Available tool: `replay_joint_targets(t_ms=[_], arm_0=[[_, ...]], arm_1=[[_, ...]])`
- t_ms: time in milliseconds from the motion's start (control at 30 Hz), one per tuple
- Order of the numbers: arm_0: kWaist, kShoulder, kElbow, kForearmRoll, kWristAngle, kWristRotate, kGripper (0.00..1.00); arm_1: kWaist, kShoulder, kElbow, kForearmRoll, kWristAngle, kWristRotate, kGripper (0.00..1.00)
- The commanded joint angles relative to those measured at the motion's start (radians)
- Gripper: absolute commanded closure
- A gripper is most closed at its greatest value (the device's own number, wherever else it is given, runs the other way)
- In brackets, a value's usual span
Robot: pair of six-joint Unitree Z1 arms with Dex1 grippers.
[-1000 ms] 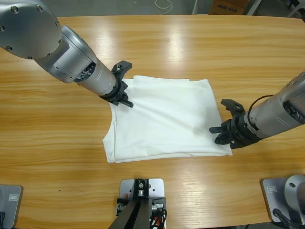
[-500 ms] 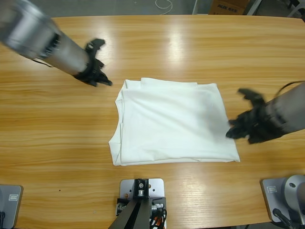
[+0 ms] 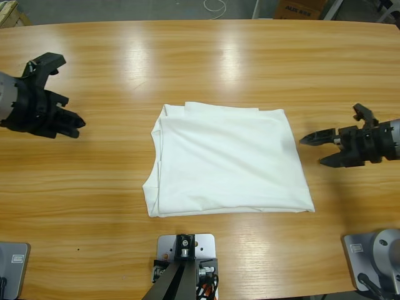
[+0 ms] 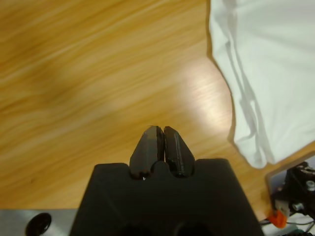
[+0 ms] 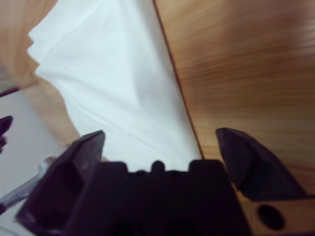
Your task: Fold clothes
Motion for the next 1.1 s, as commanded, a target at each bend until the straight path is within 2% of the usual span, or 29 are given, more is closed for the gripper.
replay_joint_targets(t_ms=[33,233,600,733,867,1000,1067,1100], arm_0=[[-0.016,-0.045,-0.031,0.086,0.013,-0.034,1.000],[-0.020,-0.058,-0.039,0.102,0.018,-0.049,1.000],[-0.020,-0.083,-0.025,0.115,0.026,-0.053,1.000],[-0.020,-0.079,-0.032,0.115,0.027,-0.055,1.000],[-0.020,-0.077,-0.037,0.115,0.027,-0.055,1.000],[-0.020,-0.086,-0.025,0.115,0.027,-0.055,1.000],[-0.020,-0.091,-0.019,0.115,0.030,-0.055,1.000],[-0.020,-0.093,-0.019,0.117,0.032,-0.055,1.000]], arm_1=[[-0.040,0.210,0.038,-0.088,0.090,-0.098,0.023],[0.011,0.230,0.042,-0.108,0.090,-0.113,0.021],[0.071,0.360,0.061,-0.247,0.115,-0.134,0.027],[0.093,0.395,0.067,-0.271,0.132,-0.136,0.103],[0.101,0.425,0.068,-0.286,0.156,-0.137,0.225],[0.101,0.449,0.069,-0.300,0.167,-0.141,0.230],[0.101,0.454,0.068,-0.309,0.167,-0.144,0.308],[0.101,0.453,0.068,-0.313,0.166,-0.145,0.414]])
